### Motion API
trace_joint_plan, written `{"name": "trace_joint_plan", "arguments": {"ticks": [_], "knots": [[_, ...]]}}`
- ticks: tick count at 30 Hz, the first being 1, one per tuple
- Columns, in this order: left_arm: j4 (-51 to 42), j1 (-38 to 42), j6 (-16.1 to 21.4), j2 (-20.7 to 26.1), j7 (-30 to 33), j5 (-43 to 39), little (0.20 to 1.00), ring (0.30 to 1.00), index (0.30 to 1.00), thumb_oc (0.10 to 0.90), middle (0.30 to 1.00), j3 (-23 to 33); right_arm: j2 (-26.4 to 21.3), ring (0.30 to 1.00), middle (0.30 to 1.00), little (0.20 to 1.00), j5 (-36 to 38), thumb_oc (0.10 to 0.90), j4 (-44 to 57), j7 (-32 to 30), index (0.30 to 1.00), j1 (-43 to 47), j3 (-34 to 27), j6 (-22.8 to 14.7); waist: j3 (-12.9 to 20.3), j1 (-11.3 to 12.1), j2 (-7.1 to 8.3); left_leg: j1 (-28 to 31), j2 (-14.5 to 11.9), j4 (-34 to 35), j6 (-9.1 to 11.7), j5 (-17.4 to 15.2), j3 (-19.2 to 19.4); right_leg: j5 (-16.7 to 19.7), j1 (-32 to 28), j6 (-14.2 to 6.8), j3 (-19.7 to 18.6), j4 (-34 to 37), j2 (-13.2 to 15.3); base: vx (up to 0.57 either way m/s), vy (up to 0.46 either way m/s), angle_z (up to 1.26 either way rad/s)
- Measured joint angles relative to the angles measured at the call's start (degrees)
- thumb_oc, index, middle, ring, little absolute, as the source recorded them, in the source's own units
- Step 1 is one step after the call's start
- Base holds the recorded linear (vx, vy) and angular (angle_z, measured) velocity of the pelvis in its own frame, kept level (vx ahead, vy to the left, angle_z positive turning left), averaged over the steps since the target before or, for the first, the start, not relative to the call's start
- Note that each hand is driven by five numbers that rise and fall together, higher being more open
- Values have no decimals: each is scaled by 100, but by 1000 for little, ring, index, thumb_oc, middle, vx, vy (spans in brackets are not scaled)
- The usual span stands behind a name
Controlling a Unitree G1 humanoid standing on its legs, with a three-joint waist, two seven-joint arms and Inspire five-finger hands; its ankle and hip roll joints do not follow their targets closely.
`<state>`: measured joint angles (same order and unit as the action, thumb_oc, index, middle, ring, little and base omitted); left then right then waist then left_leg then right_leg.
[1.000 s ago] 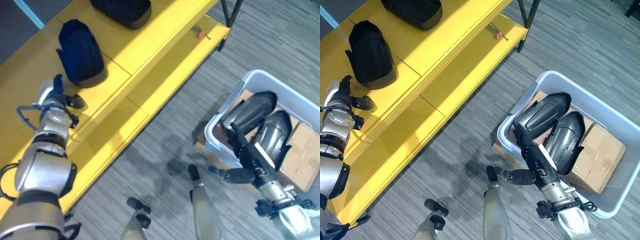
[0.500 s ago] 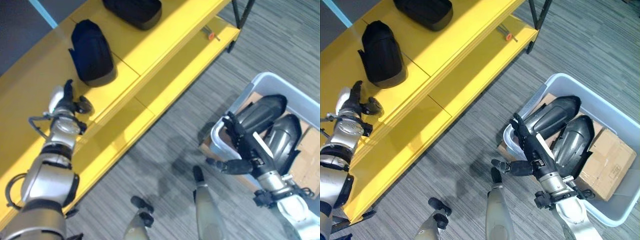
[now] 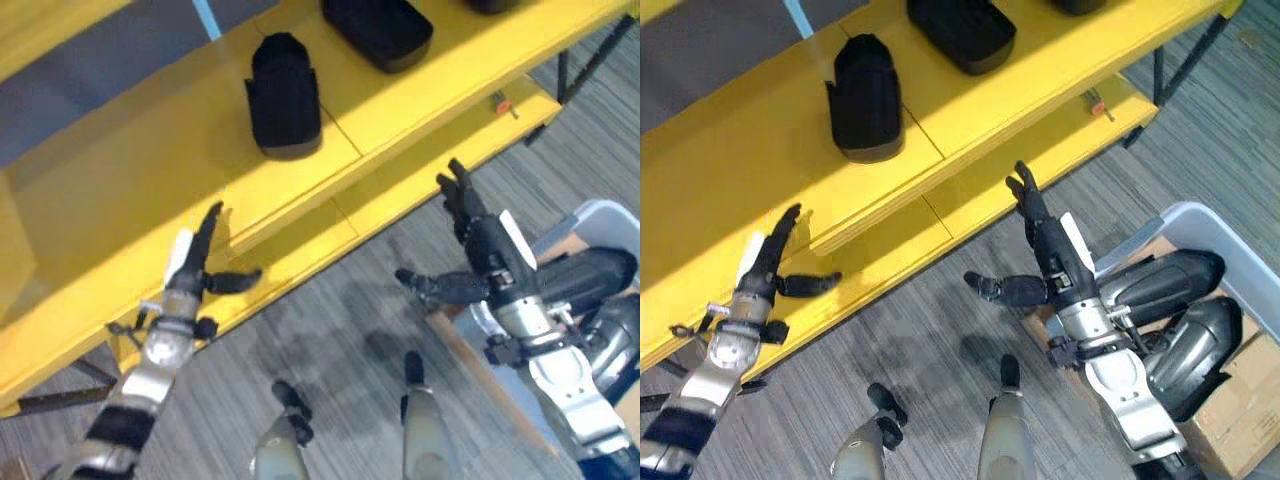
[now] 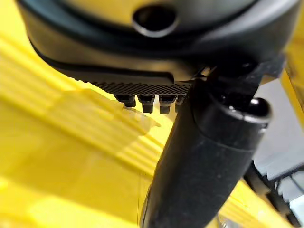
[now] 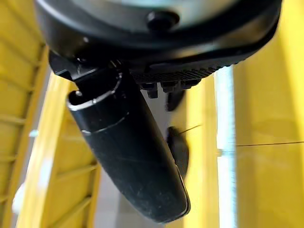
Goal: Move parts from the plastic box to the shelf.
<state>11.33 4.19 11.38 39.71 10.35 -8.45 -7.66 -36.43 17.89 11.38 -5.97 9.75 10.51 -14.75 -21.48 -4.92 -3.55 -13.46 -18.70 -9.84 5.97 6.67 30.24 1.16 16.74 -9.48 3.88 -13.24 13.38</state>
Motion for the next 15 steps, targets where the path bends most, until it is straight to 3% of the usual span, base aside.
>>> {"name": "trace_joint_plan", "arguments": {"ticks": [9, 11, 15], "knots": [[-912, -1085, 18, 14, -608, -493, 1000, 1000, 1000, 900, 1000, 414, 77, 1000, 1000, 1000, 43, 900, -1053, -344, 1000, 1298, 345, 139, 21, 427, 76, -39, 93, -5, -49, 43, -409, 2, -443, -19, 450, 151, 79, -8, 15, 24], [-1170, -1410, 10, 130, -749, -713, 1000, 1000, 1000, 900, 1000, 453, 36, 1000, 1000, 1000, 249, 900, -1487, -420, 1000, 1794, 488, 297, 25, 589, 99, -52, 98, 17, -49, 48, -435, -1, -421, -13, 460, 141, 85, -21, 17, 8], [-1279, -1748, 10, 441, -872, -744, 1000, 1000, 1000, 900, 1000, 473, -17, 1000, 1000, 1000, 309, 900, -2111, -556, 1000, 2480, 586, 312, 25, 690, 100, -182, 109, 2, -71, 82, -584, -1, -434, -12, 599, 136, 95, -14, 13, 18]]}}
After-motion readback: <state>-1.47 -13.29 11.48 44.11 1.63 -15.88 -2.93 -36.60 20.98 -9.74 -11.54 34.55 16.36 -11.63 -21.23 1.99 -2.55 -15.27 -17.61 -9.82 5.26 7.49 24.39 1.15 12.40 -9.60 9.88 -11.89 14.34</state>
